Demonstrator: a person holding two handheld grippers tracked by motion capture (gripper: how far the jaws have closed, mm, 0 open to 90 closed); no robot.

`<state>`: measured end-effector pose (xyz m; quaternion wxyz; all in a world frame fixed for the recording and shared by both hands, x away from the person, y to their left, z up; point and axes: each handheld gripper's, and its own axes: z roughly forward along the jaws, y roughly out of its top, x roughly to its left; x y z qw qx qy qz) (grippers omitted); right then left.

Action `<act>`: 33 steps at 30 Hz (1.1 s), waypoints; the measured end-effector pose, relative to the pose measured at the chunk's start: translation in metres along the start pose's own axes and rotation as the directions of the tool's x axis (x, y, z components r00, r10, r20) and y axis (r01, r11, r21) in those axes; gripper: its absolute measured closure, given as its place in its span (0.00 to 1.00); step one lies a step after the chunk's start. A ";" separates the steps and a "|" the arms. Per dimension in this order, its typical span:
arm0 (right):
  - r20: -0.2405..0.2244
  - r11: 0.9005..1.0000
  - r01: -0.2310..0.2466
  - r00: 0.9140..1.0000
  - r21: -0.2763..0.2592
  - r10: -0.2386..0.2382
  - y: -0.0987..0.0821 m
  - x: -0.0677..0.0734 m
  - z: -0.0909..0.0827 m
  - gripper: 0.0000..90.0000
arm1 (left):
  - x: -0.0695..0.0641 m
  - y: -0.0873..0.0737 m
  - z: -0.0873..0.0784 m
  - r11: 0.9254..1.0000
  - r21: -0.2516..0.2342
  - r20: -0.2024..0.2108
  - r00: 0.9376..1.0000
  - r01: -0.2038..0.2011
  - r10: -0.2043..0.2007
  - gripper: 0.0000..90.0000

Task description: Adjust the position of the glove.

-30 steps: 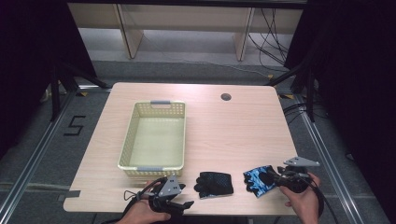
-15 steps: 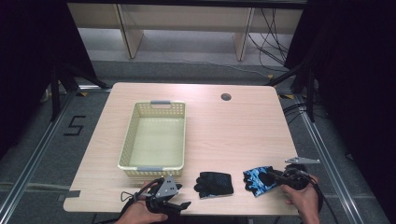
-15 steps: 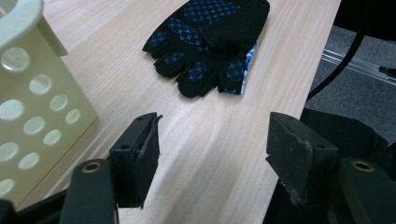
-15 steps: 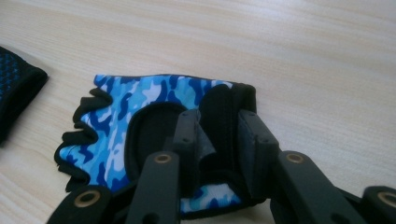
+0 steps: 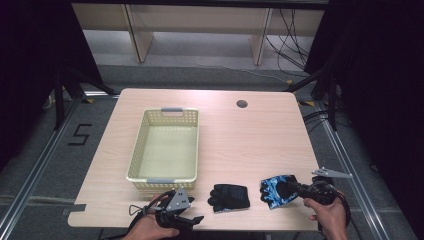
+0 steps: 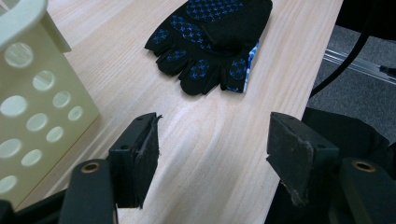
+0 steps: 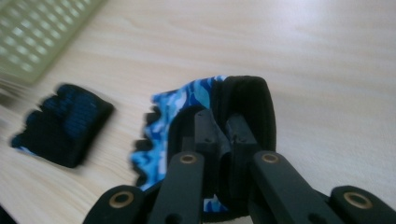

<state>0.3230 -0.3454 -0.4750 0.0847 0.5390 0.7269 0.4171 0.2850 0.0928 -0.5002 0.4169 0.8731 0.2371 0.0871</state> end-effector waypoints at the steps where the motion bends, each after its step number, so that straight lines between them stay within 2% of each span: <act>1: -0.011 1.000 -0.020 1.000 -0.015 0.020 0.002 0.005 -0.004 0.96 | 0.000 0.000 0.000 1.000 0.000 0.000 1.000 0.000 0.000 0.38; 2: -0.022 0.999 0.005 1.000 -0.044 -0.006 0.004 0.007 -0.006 0.96 | 0.000 0.000 0.000 1.000 0.000 -0.001 1.000 0.005 -0.005 0.38; 3: -0.045 0.998 -0.020 0.999 -0.065 0.017 0.006 0.013 -0.010 0.96 | 0.000 0.000 0.000 1.000 0.004 -0.003 1.000 0.005 -0.005 0.38; 5: -0.064 0.994 0.007 0.998 -0.112 -0.015 0.011 0.019 -0.015 0.96 | 0.000 0.000 -0.001 1.000 0.005 -0.003 1.000 0.005 -0.005 0.38; 6: -0.088 0.993 -0.026 0.996 -0.115 0.016 0.013 0.027 -0.018 0.96 | 0.000 0.000 -0.001 1.000 0.005 -0.003 1.000 0.006 -0.006 0.38; 7: -0.076 0.991 0.020 0.997 -0.136 -0.031 0.016 0.029 -0.020 0.96 | 0.000 0.000 -0.001 1.000 0.005 -0.003 1.000 0.005 -0.005 0.38; 8: -0.100 0.991 -0.021 0.995 -0.133 0.007 0.018 0.037 -0.022 0.96 | -0.001 0.000 -0.001 1.000 0.005 -0.003 1.000 0.005 -0.005 0.38; 9: -0.101 0.986 0.025 0.994 -0.163 -0.042 0.020 0.037 -0.022 0.96 | -0.001 0.000 -0.001 1.000 0.005 -0.004 1.000 0.006 -0.006 0.38; 10: -0.117 0.986 0.012 0.993 -0.169 -0.032 0.022 0.043 -0.023 0.96 | 0.000 0.000 -0.001 1.000 0.005 -0.004 1.000 0.006 -0.006 0.38; 11: -0.131 0.983 0.021 0.990 -0.181 -0.045 0.023 0.047 -0.023 0.96 | -0.001 0.000 -0.001 1.000 0.001 -0.003 1.000 0.011 -0.011 0.38; 12: -0.142 0.982 0.004 0.989 -0.187 -0.031 0.024 0.053 -0.023 0.96 | -0.001 0.000 -0.001 1.000 0.000 -0.004 1.000 0.020 -0.020 0.38; 14: -0.179 0.979 0.001 0.983 -0.205 -0.039 0.026 0.062 -0.020 0.96 | -0.002 0.000 -0.001 1.000 -0.003 -0.005 1.000 0.026 -0.026 0.38; 15: -0.187 0.978 0.012 0.981 -0.206 -0.052 0.027 0.066 -0.018 0.96 | 0.000 0.000 -0.002 1.000 0.011 -0.007 1.000 0.010 -0.010 0.38; 17: -0.227 0.983 -0.027 0.974 -0.183 -0.015 0.026 0.077 -0.015 0.96 | 0.000 0.000 -0.002 1.000 0.014 -0.007 1.000 -0.001 0.001 0.38; 18: -0.237 0.978 0.014 0.969 -0.206 -0.064 0.027 0.078 -0.011 0.96 | -0.001 0.000 -0.002 1.000 0.003 -0.004 1.000 0.010 -0.010 0.38; 19: -0.256 0.983 -0.012 0.966 -0.185 -0.036 0.026 0.085 -0.009 0.96 | -0.001 0.000 -0.001 1.000 -0.009 0.000 1.000 0.010 -0.010 0.38; 20: -0.260 0.979 0.017 0.963 -0.201 -0.070 0.026 0.088 -0.006 0.96 | -0.001 0.000 -0.001 1.000 -0.008 0.000 1.000 0.012 -0.012 0.38; 22: -0.290 0.984 -0.007 0.956 -0.179 -0.046 0.025 0.098 0.000 0.96 | -0.001 0.000 -0.001 1.000 -0.007 0.000 1.000 0.011 -0.011 0.38; 24: -0.321 0.987 -0.010 0.946 -0.161 -0.042 0.024 0.106 0.005 0.95 | -0.001 0.000 -0.001 1.000 -0.007 -0.002 1.000 0.010 -0.010 0.38; 25: -0.311 0.983 0.025 0.947 -0.180 -0.081 0.024 0.107 0.010 0.95 | -0.001 0.000 -0.001 1.000 -0.012 -0.003 1.000 0.017 -0.017 0.38; 26: -0.335 0.988 -0.009 0.941 -0.157 -0.045 0.023 0.112 0.011 0.95 | 0.001 0.000 -0.003 1.000 0.014 -0.009 1.000 -0.012 0.012 0.38; 27: -0.329 0.985 0.020 0.941 -0.171 -0.076 0.022 0.112 0.016 0.95 | 0.001 0.001 -0.003 1.000 0.014 -0.006 1.000 -0.021 0.022 0.38; 29: -0.359 0.989 -0.012 0.932 -0.147 -0.042 0.019 0.118 0.020 0.95 | 0.001 0.000 -0.003 1.000 0.013 -0.009 1.000 -0.010 0.010 0.38; 31: -0.367 0.988 0.013 0.928 -0.152 -0.069 0.018 0.121 0.027 0.95 | 0.001 0.000 -0.002 1.000 0.014 -0.007 1.000 -0.011 0.011 0.38; 32: -0.376 0.989 0.007 0.925 -0.145 -0.062 0.017 0.122 0.029 0.95 | 0.000 0.000 -0.002 1.000 0.014 -0.010 1.000 0.011 -0.011 0.38; 33: -0.379 0.990 0.013 0.923 -0.140 -0.066 0.016 0.124 0.032 0.95 | 0.000 0.000 -0.002 1.000 0.014 -0.009 1.000 0.001 0.000 0.38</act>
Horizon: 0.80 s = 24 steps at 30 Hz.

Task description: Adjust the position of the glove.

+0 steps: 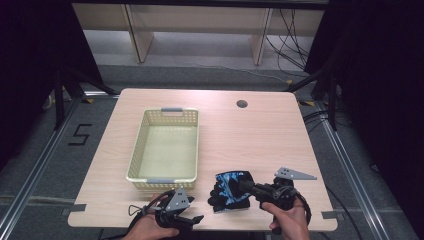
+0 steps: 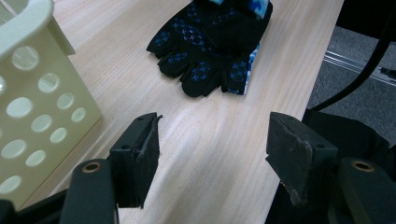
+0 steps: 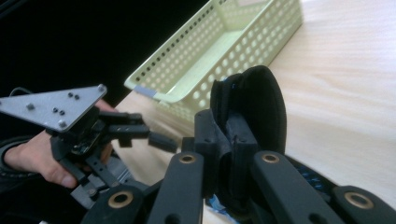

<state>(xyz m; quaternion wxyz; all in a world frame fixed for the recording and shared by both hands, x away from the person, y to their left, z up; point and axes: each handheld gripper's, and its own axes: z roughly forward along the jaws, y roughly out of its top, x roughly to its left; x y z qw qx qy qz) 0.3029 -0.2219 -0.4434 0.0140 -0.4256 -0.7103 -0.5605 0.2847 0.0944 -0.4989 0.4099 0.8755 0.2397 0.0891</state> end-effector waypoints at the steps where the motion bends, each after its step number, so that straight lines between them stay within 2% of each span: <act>1: -0.007 1.000 0.005 1.000 -0.001 -0.005 -0.001 0.001 0.003 0.95 | 0.000 0.000 0.000 1.000 0.000 -0.001 1.000 -0.012 0.012 0.38; 3: -0.015 0.999 -0.031 0.999 0.018 0.032 -0.004 0.004 0.008 0.95 | -0.002 0.000 0.001 0.999 -0.018 0.003 1.000 0.029 -0.029 0.38; 4: -0.011 0.999 -0.028 1.000 0.022 0.028 -0.004 0.004 0.010 0.95 | -0.002 0.000 0.001 1.000 -0.013 -0.001 1.000 0.021 -0.021 0.38; 5: -0.011 1.000 -0.004 1.000 0.012 0.004 -0.005 0.003 0.012 0.95 | -0.002 0.000 0.001 1.000 -0.012 -0.001 1.000 0.022 -0.022 0.39; 7: -0.013 1.000 -0.010 1.000 0.018 0.010 -0.006 0.003 0.014 0.95 | -0.002 0.000 0.002 1.000 -0.011 0.006 1.000 0.022 -0.022 0.39; 9: -0.025 0.998 -0.045 0.999 0.032 0.046 -0.007 0.005 0.020 0.95 | -0.002 0.000 0.001 1.000 -0.010 0.002 1.000 0.017 -0.017 0.39; 11: -0.034 0.999 -0.040 0.999 0.031 0.041 -0.008 0.005 0.022 0.95 | -0.002 0.000 0.002 1.000 -0.014 0.008 1.000 0.012 -0.012 0.39; 12: -0.047 0.997 -0.062 0.997 0.036 0.064 -0.008 0.006 0.024 0.95 | -0.003 -0.001 0.002 1.000 -0.013 0.008 1.000 0.027 -0.027 0.39; 13: -0.041 0.999 -0.032 0.999 0.024 0.033 -0.008 0.005 0.026 0.95 | -0.003 -0.001 0.002 1.000 -0.013 0.008 1.000 0.027 -0.027 0.39; 15: -0.049 0.999 -0.024 0.998 0.022 0.025 -0.009 0.005 0.029 0.95 | -0.003 -0.001 0.001 1.000 -0.004 0.008 1.000 0.014 -0.014 0.39; 17: -0.054 0.998 -0.056 0.997 0.027 0.058 -0.012 0.005 0.032 0.95 | -0.003 -0.001 0.001 1.000 -0.003 0.006 1.000 0.009 -0.009 0.40; 18: -0.054 0.998 -0.056 0.997 0.027 0.058 -0.012 0.005 0.032 0.95 | -0.003 -0.001 0.001 1.000 -0.003 0.006 1.000 0.009 -0.009 0.40; 19: -0.052 0.997 -0.071 0.996 0.031 0.073 -0.015 0.004 0.035 0.95 | -0.002 0.000 0.001 1.000 0.001 0.008 1.000 -0.015 0.015 0.40; 20: -0.052 0.997 -0.071 0.996 0.031 0.073 -0.015 0.004 0.035 0.95 | -0.002 0.000 0.001 1.000 0.001 0.008 1.000 -0.015 0.015 0.40; 21: -0.051 0.995 -0.092 0.994 0.047 0.094 -0.017 0.004 0.035 0.95 | -0.004 -0.001 0.003 1.000 -0.019 0.008 1.000 0.014 -0.014 0.40; 22: -0.049 0.996 -0.078 0.996 0.047 0.080 -0.019 0.000 0.037 0.95 | -0.003 -0.001 0.001 1.000 0.009 0.001 1.000 -0.004 0.004 0.40; 23: -0.045 0.991 -0.118 0.992 0.065 0.121 -0.023 -0.002 0.037 0.95 | -0.004 -0.001 0.001 1.000 0.002 0.015 1.000 0.002 -0.002 0.41; 24: -0.045 0.991 -0.118 0.992 0.065 0.121 -0.023 -0.002 0.037 0.95 | -0.004 -0.001 0.001 1.000 0.002 0.015 1.000 0.002 -0.002 0.41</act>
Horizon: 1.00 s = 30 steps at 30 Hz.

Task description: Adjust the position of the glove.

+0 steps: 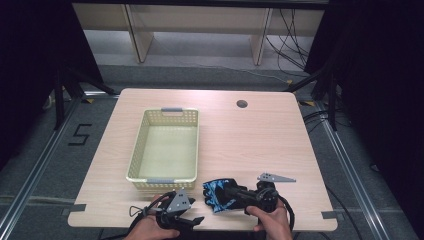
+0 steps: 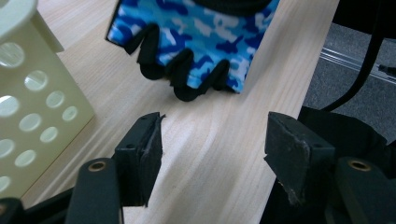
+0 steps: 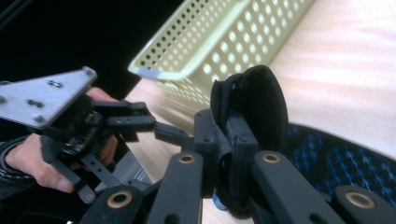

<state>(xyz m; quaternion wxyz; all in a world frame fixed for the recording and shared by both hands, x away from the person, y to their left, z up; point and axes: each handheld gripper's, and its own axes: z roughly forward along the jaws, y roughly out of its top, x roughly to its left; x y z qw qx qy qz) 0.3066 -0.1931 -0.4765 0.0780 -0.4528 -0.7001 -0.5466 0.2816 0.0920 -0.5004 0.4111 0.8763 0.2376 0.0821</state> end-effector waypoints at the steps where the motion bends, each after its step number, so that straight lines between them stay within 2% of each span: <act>1: 0.030 1.000 0.003 1.000 0.004 -0.003 -0.004 -0.006 0.000 0.95 | 0.000 0.000 0.001 1.000 -0.003 0.000 1.000 -0.012 0.012 0.41; 2: 0.030 1.000 0.003 1.000 0.004 -0.003 -0.004 -0.006 0.000 0.95 | -0.001 0.000 0.002 1.000 -0.016 0.001 1.000 -0.009 0.009 0.41; 3: 0.037 1.000 -0.016 0.999 0.008 0.015 -0.005 -0.008 -0.002 0.94 | -0.002 -0.001 0.002 1.000 -0.004 -0.003 1.000 0.013 -0.013 0.41; 4: 0.064 1.000 -0.004 0.998 0.005 0.004 -0.006 -0.014 -0.002 0.92 | 0.000 -0.001 0.002 1.000 0.019 -0.004 1.000 -0.015 0.015 0.41; 5: 0.080 0.999 -0.046 0.996 0.013 0.045 -0.007 -0.013 -0.004 0.91 | -0.001 -0.001 0.002 1.000 0.017 -0.005 1.000 -0.014 0.014 0.41; 6: 0.094 1.000 -0.010 0.996 0.007 0.010 -0.007 -0.017 -0.004 0.90 | -0.001 -0.001 0.002 1.000 0.011 -0.001 1.000 -0.025 0.025 0.42; 7: 0.104 1.000 -0.019 0.994 0.017 0.017 -0.008 -0.020 -0.005 0.88 | -0.001 0.000 0.002 0.999 0.019 0.006 0.999 -0.038 0.038 0.42; 8: 0.105 1.000 -0.017 0.994 0.025 0.015 -0.009 -0.022 -0.006 0.88 | -0.003 -0.001 0.004 1.000 0.000 0.004 1.000 -0.004 0.004 0.42; 9: 0.118 0.999 -0.029 0.993 0.028 0.026 -0.011 -0.024 -0.005 0.87 | -0.002 -0.001 0.004 1.000 0.021 -0.003 1.000 -0.012 0.012 0.42; 10: 0.124 0.999 -0.033 0.992 0.034 0.029 -0.012 -0.025 -0.005 0.86 | -0.003 -0.002 0.004 1.000 0.020 0.001 1.000 -0.012 0.012 0.42; 11: 0.143 0.999 -0.003 0.990 0.044 -0.003 -0.013 -0.029 -0.005 0.84 | -0.003 -0.001 0.005 1.000 0.018 0.008 1.000 -0.026 0.026 0.42; 12: 0.158 0.997 -0.054 0.986 0.062 0.044 -0.014 -0.026 -0.006 0.84 | -0.003 -0.002 0.005 1.000 0.018 0.007 1.000 -0.025 0.025 0.42; 13: 0.144 0.998 -0.030 0.989 0.061 0.021 -0.014 -0.029 -0.008 0.83 | -0.003 -0.002 0.005 1.000 0.017 0.007 1.000 -0.025 0.024 0.42; 14: 0.158 0.997 -0.033 0.987 0.071 0.021 -0.014 -0.031 -0.007 0.82 | -0.003 -0.001 0.005 0.999 0.017 0.009 0.999 -0.033 0.032 0.42; 15: 0.147 0.997 -0.027 0.989 0.076 0.015 -0.014 -0.032 -0.008 0.81 | -0.003 -0.001 0.005 0.999 0.017 0.009 0.999 -0.033 0.033 0.42; 16: 0.155 0.996 -0.028 0.988 0.082 0.015 -0.014 -0.033 -0.009 0.80 | -0.005 -0.002 0.007 1.000 0.002 0.010 1.000 0.007 -0.008 0.42; 17: 0.181 0.995 -0.029 0.983 0.091 0.012 -0.014 -0.034 -0.009 0.76 | -0.005 -0.002 0.007 1.000 0.003 0.015 1.000 0.010 -0.011 0.42; 18: 0.161 0.995 -0.025 0.987 0.098 0.009 -0.014 -0.035 -0.008 0.73 | -0.003 -0.001 0.005 0.999 0.023 0.011 1.000 -0.028 0.028 0.42; 19: 0.174 0.994 -0.028 0.985 0.104 0.009 -0.014 -0.036 -0.008 0.71 | -0.002 -0.001 0.005 0.999 0.023 0.012 0.999 -0.039 0.039 0.42; 21: 0.186 0.992 -0.015 0.983 0.128 -0.009 -0.013 -0.037 -0.010 0.64 | -0.002 -0.001 0.005 0.999 0.024 0.008 0.999 -0.037 0.037 0.42; 22: 0.175 0.991 -0.015 0.985 0.131 -0.009 -0.013 -0.036 -0.010 0.63 | -0.002 -0.001 0.004 0.999 0.027 0.003 0.999 -0.036 0.036 0.42; 23: 0.183 0.992 -0.018 0.983 0.127 -0.006 -0.012 -0.035 -0.012 0.61 | -0.002 -0.001 0.004 1.000 0.020 0.003 1.000 -0.022 0.022 0.42; 24: 0.192 0.991 -0.003 0.981 0.135 -0.023 -0.010 -0.034 -0.015 0.61 | -0.003 -0.002 0.005 1.000 0.011 0.003 1.000 0.000 0.000 0.42; 25: 0.202 0.991 0.013 0.979 0.132 -0.039 -0.009 -0.034 -0.016 0.60 | -0.001 -0.002 0.004 1.000 0.020 0.000 1.000 -0.016 0.016 0.42; 27: 0.203 0.994 0.009 0.979 0.111 -0.031 -0.005 -0.033 -0.023 0.60 | 0.000 -0.001 0.004 1.000 0.024 0.001 1.000 -0.016 0.016 0.42; 28: 0.237 0.994 0.021 0.970 0.108 -0.047 -0.003 -0.034 -0.028 0.60 | 0.000 -0.001 0.004 1.000 0.020 -0.003 1.000 -0.012 0.012 0.42; 29: 0.229 0.995 0.020 0.972 0.096 -0.042 -0.002 -0.036 -0.031 0.62 | 0.000 -0.001 0.004 1.000 0.014 -0.001 1.000 -0.002 0.002 0.42; 30: 0.239 0.995 0.017 0.970 0.094 -0.039 -0.001 -0.037 -0.033 0.62 | 0.002 0.000 0.003 0.999 0.025 0.003 0.999 -0.032 0.032 0.42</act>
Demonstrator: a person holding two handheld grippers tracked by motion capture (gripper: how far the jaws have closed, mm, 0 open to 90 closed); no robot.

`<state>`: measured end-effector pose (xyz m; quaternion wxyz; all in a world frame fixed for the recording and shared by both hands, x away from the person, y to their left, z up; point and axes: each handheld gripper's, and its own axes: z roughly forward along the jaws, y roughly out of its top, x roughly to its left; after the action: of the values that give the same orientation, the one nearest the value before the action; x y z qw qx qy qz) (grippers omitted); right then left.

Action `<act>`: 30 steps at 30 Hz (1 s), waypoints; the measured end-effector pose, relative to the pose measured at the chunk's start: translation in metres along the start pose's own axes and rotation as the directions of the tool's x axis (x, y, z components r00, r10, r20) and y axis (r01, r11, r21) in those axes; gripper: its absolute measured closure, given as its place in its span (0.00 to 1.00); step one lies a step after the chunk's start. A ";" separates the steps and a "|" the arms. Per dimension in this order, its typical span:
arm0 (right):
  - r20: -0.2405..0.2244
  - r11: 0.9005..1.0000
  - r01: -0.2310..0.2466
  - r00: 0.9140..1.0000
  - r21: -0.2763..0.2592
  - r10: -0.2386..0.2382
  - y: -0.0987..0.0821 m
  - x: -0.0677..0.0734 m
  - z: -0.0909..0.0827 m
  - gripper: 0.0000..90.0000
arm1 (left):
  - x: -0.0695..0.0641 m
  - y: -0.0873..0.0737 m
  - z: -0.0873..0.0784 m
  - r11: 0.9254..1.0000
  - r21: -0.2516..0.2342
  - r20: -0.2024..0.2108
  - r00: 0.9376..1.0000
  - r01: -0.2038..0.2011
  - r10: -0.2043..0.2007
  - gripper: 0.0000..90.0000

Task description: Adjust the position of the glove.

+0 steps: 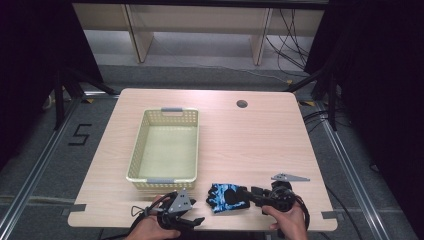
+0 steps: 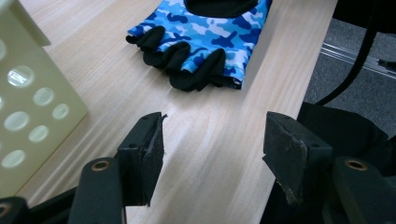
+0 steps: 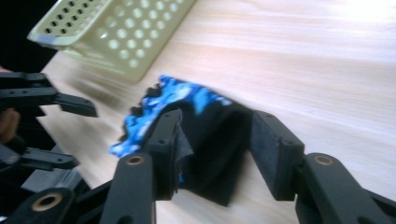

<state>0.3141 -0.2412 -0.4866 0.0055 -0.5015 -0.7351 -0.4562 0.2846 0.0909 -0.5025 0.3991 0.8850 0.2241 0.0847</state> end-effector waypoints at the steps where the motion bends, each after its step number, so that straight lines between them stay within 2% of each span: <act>1: 0.013 0.999 -0.034 0.999 0.011 0.034 0.000 0.001 -0.002 0.63 | -0.001 0.000 0.001 1.000 -0.007 0.000 1.000 0.027 -0.027 0.42; 2: 0.021 1.000 -0.018 1.000 0.002 0.018 0.000 -0.005 -0.002 0.64 | -0.001 0.001 0.002 1.000 -0.010 -0.003 1.000 0.021 -0.021 0.43; 3: 0.027 1.000 -0.027 0.999 0.005 0.027 -0.001 -0.008 -0.002 0.65 | 0.001 0.001 0.001 1.000 0.000 -0.009 1.000 -0.009 0.009 0.45; 4: 0.034 1.000 -0.026 0.999 0.007 0.026 -0.001 -0.011 -0.001 0.65 | 0.000 0.001 0.002 1.000 -0.007 -0.012 1.000 0.013 -0.013 0.46; 5: 0.033 0.999 -0.031 0.999 0.013 0.031 -0.002 -0.014 0.000 0.65 | 0.001 0.002 0.003 1.000 -0.013 -0.011 1.000 0.004 -0.004 0.46; 6: 0.038 0.999 -0.039 0.999 0.017 0.038 -0.002 -0.015 0.000 0.65 | 0.001 0.002 0.004 1.000 -0.011 -0.012 1.000 0.019 -0.020 0.46; 7: 0.036 0.999 -0.050 0.998 0.019 0.049 -0.002 -0.017 0.000 0.65 | 0.003 0.003 0.003 1.000 -0.005 -0.019 1.000 0.001 -0.001 0.45; 8: 0.024 0.998 -0.062 0.998 0.011 0.062 -0.002 -0.018 0.002 0.65 | 0.003 0.003 0.004 1.000 -0.016 -0.020 0.999 0.024 -0.025 0.45; 9: 0.013 0.994 -0.107 0.994 0.021 0.107 -0.002 -0.016 0.003 0.65 | 0.004 0.003 0.004 1.000 -0.014 -0.017 1.000 0.023 -0.023 0.45; 10: 0.002 0.998 -0.056 0.998 0.008 0.056 -0.002 -0.020 0.004 0.65 | 0.005 0.004 0.004 1.000 -0.007 -0.025 1.000 0.017 -0.017 0.45; 11: 0.006 0.997 -0.070 0.998 0.021 0.070 -0.002 -0.019 0.006 0.64 | 0.005 0.004 0.005 1.000 -0.014 -0.018 1.000 0.024 -0.024 0.45; 12: -0.004 0.994 -0.104 0.995 0.034 0.105 -0.002 -0.016 0.007 0.64 | 0.005 0.004 0.004 1.000 -0.010 -0.019 1.000 0.008 -0.009 0.45; 13: 0.002 0.997 -0.065 0.998 0.031 0.065 -0.003 -0.019 0.009 0.64 | 0.004 0.004 0.006 1.000 -0.017 -0.024 1.000 0.019 -0.019 0.45; 14: -0.012 0.996 -0.074 0.997 0.044 0.075 -0.003 -0.018 0.010 0.64 | 0.003 0.003 0.007 0.999 -0.022 -0.016 0.999 0.046 -0.046 0.45; 15: -0.007 0.994 -0.095 0.995 0.049 0.096 -0.005 -0.017 0.013 0.64 | 0.004 0.003 0.006 1.000 -0.002 -0.018 1.000 0.022 -0.022 0.45; 16: -0.010 0.993 -0.098 0.995 0.063 0.099 -0.005 -0.017 0.013 0.64 | 0.004 0.003 0.007 1.000 -0.003 -0.023 0.999 0.023 -0.023 0.45; 17: -0.013 0.993 -0.095 0.995 0.064 0.096 -0.006 -0.018 0.015 0.64 | 0.005 0.003 0.007 1.000 0.006 -0.025 1.000 0.006 -0.006 0.45; 18: -0.031 0.993 -0.100 0.994 0.057 0.102 -0.006 -0.019 0.015 0.64 | 0.003 0.002 0.008 1.000 0.000 -0.016 1.000 0.025 -0.025 0.46; 19: -0.018 0.991 -0.115 0.993 0.064 0.116 -0.006 -0.018 0.016 0.64 | 0.003 0.002 0.009 1.000 0.000 -0.016 1.000 0.019 -0.019 0.46; 20: -0.024 0.991 -0.116 0.993 0.063 0.117 -0.006 -0.019 0.016 0.64 | 0.005 0.003 0.009 1.000 0.002 -0.018 1.000 -0.005 0.005 0.46; 22: -0.021 0.991 -0.112 0.993 0.067 0.114 -0.006 -0.019 0.018 0.64 | 0.003 0.003 0.011 1.000 -0.001 -0.021 1.000 0.023 -0.023 0.46; 23: -0.011 0.992 -0.109 0.994 0.070 0.110 -0.006 -0.019 0.020 0.64 | 0.003 0.003 0.012 1.000 -0.001 -0.014 1.000 0.020 -0.020 0.47; 24: -0.020 0.991 -0.114 0.993 0.072 0.116 -0.006 -0.018 0.021 0.64 | 0.003 0.004 0.012 1.000 0.006 -0.018 1.000 0.006 -0.005 0.47; 27: -0.023 0.991 -0.104 0.994 0.083 0.106 -0.007 -0.018 0.026 0.64 | -0.002 0.005 0.017 1.000 -0.012 -0.012 1.000 0.005 -0.005 0.51; 28: -0.030 0.991 -0.105 0.994 0.083 0.108 -0.007 -0.018 0.026 0.64 | -0.003 0.007 0.018 1.000 -0.012 -0.009 1.000 -0.018 0.018 0.52; 29: -0.024 0.993 -0.082 0.996 0.081 0.084 -0.007 -0.019 0.027 0.65 | -0.004 0.008 0.020 1.000 -0.011 -0.013 1.000 -0.020 0.020 0.54; 30: -0.024 0.993 -0.084 0.996 0.080 0.086 -0.007 -0.019 0.027 0.65 | -0.005 0.010 0.022 0.999 -0.017 -0.011 0.999 -0.031 0.031 0.54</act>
<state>0.3306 -0.2377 -0.5154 0.0548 -0.5253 -0.7303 -0.4332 0.2907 0.0687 -0.5097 0.4040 0.8846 0.2117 0.0974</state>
